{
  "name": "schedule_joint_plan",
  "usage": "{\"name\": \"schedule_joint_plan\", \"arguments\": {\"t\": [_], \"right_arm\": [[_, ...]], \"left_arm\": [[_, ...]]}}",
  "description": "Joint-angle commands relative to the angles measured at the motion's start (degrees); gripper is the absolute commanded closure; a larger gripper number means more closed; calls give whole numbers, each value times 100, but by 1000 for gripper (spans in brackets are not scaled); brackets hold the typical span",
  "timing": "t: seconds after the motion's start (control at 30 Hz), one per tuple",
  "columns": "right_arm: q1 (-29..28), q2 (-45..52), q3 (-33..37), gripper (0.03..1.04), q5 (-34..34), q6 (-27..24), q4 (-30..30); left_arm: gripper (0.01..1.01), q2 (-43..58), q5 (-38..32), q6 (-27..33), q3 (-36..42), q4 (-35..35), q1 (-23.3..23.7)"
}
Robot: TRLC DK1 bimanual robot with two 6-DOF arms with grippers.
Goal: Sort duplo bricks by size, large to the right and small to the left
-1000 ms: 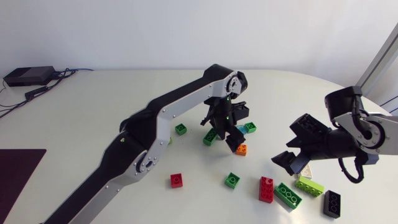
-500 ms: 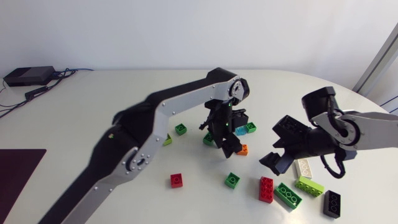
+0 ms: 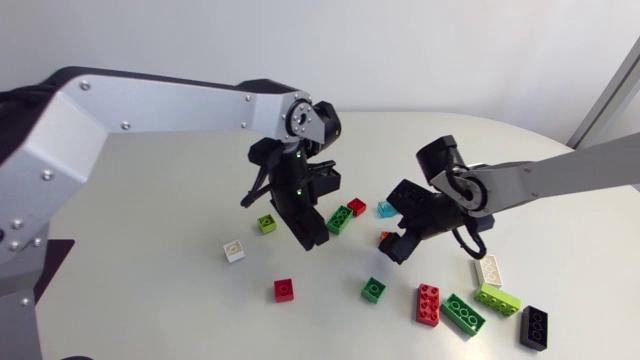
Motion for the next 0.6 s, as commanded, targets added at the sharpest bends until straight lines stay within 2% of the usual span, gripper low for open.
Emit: {"name": "schedule_joint_plan", "arguments": {"t": [0.0,0.1,0.13,0.3,0.33,0.37,0.43,0.57], "right_arm": [[201,274,105,289,64,177,-10],[500,327,299,798,-138,317,-440],[658,186,299,836,-288,326,-590],[1836,-702,272,831,-472,651,-1091],[1889,-719,325,780,-446,713,-1082],[1880,-675,387,575,-376,731,-1073],[1704,-482,466,77,-358,660,-1073],[1229,-412,246,59,-481,467,-985]], "left_arm": [[467,-327,-55,-40,-359,106,199],[467,-555,-90,12,-438,123,384],[467,-634,-90,21,-429,123,436],[466,-819,-99,39,-244,114,647],[466,-793,-90,39,-209,114,647],[464,-758,-90,30,-183,123,612],[457,-661,-90,-14,-157,193,507],[400,-406,-90,-84,-77,325,296]]}}
